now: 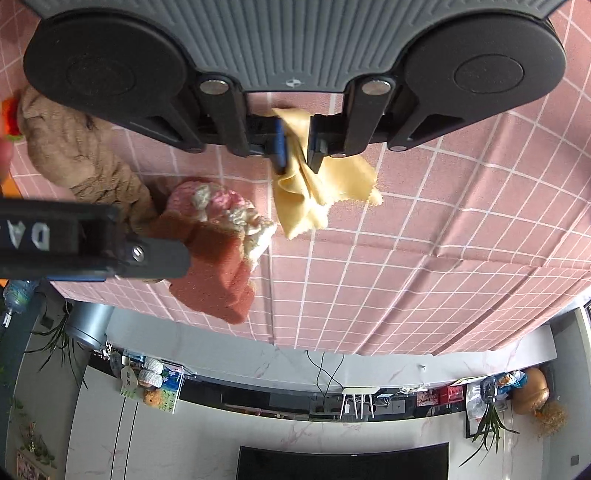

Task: Organize soft objects
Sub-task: 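Grasp the brown sponge with the right tool while the left tool holds the yellow cloth, then carry the yellow cloth and brown sponge over the orange box with both tools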

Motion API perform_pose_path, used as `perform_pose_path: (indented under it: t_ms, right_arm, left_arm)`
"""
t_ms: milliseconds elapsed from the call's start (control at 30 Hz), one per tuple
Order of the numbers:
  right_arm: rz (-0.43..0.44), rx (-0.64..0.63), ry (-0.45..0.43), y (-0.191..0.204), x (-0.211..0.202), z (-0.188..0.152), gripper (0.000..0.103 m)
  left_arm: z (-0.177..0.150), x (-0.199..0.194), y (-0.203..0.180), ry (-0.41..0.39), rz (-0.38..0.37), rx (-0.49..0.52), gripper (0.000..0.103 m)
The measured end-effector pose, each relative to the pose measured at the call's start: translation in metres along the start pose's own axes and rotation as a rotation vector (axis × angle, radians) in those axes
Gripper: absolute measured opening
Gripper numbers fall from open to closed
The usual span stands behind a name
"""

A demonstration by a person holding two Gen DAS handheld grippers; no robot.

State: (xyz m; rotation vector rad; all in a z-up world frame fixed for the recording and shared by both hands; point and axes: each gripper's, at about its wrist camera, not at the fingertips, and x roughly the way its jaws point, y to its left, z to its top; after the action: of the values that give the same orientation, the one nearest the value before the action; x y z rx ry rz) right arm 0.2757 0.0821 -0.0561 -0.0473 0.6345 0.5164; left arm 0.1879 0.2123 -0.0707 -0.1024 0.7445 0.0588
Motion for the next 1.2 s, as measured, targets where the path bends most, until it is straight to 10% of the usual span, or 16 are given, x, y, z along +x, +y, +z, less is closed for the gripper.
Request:
perform_pose_path:
  t_ms: [133,367,700,1200]
  right_arm:
    - [0.002,0.048,0.019,-0.004,0.024,0.006,0.097]
    - [0.046,0.111,0.079,-0.009,0.051,0.008,0.083]
    - [0.044,0.031,0.033,-0.005,0.038,0.002,0.066]
    - [0.072,-0.053,-0.057,-0.010,-0.054,0.000,0.065]
  left_arm:
    - [-0.004,0.006,0.003,-0.010,0.033,0.017,0.071]
    - [-0.006,0.015,0.013,0.003,0.050,-0.042,0.077]
    - [-0.002,0.021,0.001,-0.026,0.032,-0.019,0.013]
    - [0.007,-0.029,-0.010,-0.125,-0.002,-0.075,0.010]
